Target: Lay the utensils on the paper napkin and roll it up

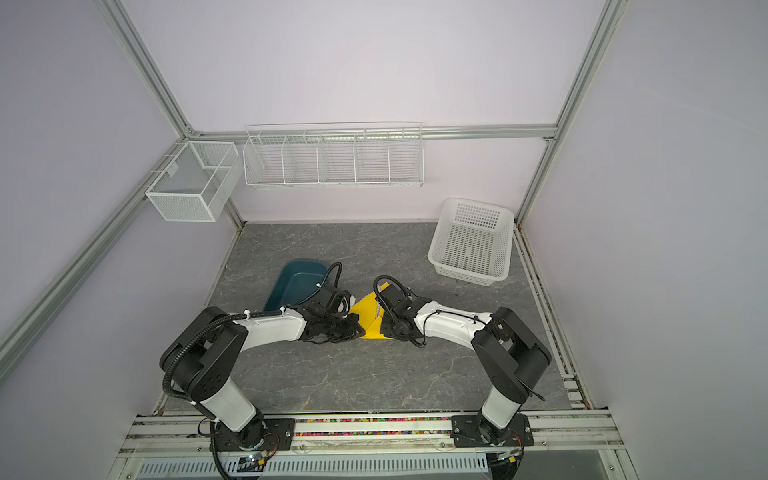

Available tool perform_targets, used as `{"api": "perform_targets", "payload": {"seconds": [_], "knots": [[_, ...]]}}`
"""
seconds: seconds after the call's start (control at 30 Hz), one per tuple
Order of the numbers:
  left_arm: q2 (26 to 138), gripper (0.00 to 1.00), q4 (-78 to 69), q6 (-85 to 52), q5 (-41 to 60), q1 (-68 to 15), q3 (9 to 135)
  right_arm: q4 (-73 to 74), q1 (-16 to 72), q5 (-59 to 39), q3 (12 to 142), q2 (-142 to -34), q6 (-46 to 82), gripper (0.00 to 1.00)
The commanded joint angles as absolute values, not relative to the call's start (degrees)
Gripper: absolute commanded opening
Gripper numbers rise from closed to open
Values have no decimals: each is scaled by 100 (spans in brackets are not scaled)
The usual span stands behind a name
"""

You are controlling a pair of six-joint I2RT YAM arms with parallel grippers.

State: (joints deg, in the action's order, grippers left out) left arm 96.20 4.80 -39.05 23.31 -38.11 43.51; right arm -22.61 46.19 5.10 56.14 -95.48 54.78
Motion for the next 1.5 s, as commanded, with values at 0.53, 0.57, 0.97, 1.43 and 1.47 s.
{"api": "perform_targets", "payload": {"seconds": [0.53,0.57,0.97,1.43,1.47], "knots": [[9436,6,905,-4133,2064,-3929,4190,-2563,4570,693,5598,-9859,5458,26],[9377,7,922,-4127,2096,-3929,4215,-2598,4575,711,5590,-9877,5458,26],[8796,13,1416,-3813,2239,-4085,4829,-2672,4570,720,5524,-9853,5431,26],[9962,7,1107,-4107,2597,-4534,5557,-2399,4554,598,5289,-9669,5520,26],[10020,7,1107,-4098,2593,-4543,5595,-2362,4557,588,5267,-9647,5530,26]]}}
